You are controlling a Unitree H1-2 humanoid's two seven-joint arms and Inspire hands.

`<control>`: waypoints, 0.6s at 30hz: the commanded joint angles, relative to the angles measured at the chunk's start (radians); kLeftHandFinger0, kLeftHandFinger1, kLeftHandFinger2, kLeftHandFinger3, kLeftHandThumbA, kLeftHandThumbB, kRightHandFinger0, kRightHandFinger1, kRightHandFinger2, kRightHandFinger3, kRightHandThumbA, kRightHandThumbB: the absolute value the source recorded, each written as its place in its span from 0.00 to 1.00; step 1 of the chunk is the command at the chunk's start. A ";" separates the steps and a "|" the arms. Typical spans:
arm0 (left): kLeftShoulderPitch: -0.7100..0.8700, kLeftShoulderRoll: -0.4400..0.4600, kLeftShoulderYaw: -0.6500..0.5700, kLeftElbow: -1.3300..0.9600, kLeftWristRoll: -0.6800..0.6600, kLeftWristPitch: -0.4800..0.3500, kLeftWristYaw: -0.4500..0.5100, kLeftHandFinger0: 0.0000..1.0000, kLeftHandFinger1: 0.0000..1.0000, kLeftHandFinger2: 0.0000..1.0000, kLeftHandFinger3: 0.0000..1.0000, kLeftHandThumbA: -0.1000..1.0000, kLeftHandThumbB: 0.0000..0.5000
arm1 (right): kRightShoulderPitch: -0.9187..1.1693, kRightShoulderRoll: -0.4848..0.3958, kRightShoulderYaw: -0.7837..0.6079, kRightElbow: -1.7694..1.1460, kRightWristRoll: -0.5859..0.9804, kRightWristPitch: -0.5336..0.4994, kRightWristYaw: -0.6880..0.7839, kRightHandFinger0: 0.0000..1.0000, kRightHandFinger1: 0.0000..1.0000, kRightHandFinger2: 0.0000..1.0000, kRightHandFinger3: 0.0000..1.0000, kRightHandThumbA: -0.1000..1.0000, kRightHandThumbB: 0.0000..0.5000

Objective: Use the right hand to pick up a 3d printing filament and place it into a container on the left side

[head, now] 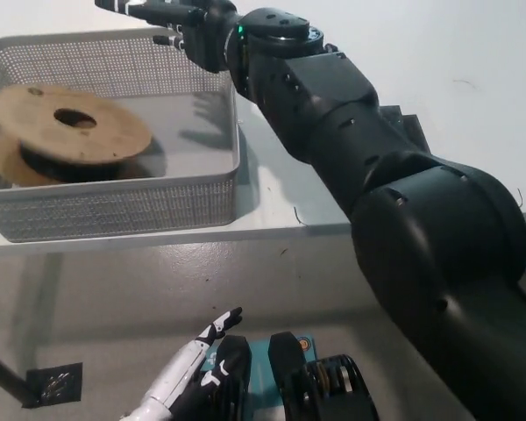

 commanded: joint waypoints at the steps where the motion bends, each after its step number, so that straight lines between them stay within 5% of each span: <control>1: -0.018 0.008 -0.006 -0.027 -0.010 -0.007 -0.014 1.00 1.00 1.00 1.00 1.00 0.52 | -0.071 -0.058 0.035 -0.038 -0.014 -0.062 0.072 1.00 1.00 1.00 1.00 1.00 0.87; 4: -0.018 0.010 -0.007 -0.033 0.000 0.003 -0.014 1.00 1.00 1.00 1.00 1.00 0.54 | -0.086 -0.094 0.054 -0.046 -0.016 -0.069 0.078 1.00 1.00 1.00 1.00 1.00 0.93; 6: -0.022 0.013 -0.007 -0.028 0.001 -0.004 -0.016 1.00 1.00 1.00 1.00 1.00 0.53 | -0.093 -0.128 0.081 -0.061 -0.029 -0.094 0.112 1.00 1.00 1.00 1.00 1.00 0.87; 7: -0.028 0.012 -0.005 -0.019 -0.004 -0.011 -0.015 1.00 1.00 1.00 1.00 1.00 0.53 | -0.100 -0.146 0.077 -0.067 -0.015 -0.085 0.132 1.00 1.00 1.00 1.00 1.00 0.93; 10: -0.029 0.015 -0.004 -0.017 0.005 -0.009 -0.011 1.00 1.00 1.00 1.00 1.00 0.56 | -0.096 -0.206 0.141 -0.114 -0.062 -0.118 0.180 1.00 1.00 1.00 1.00 1.00 0.84; 18: -0.028 0.012 0.008 -0.008 -0.011 -0.007 -0.006 1.00 1.00 1.00 1.00 1.00 0.53 | 0.137 -0.370 0.193 -0.712 -0.012 0.077 0.321 1.00 1.00 1.00 1.00 1.00 0.76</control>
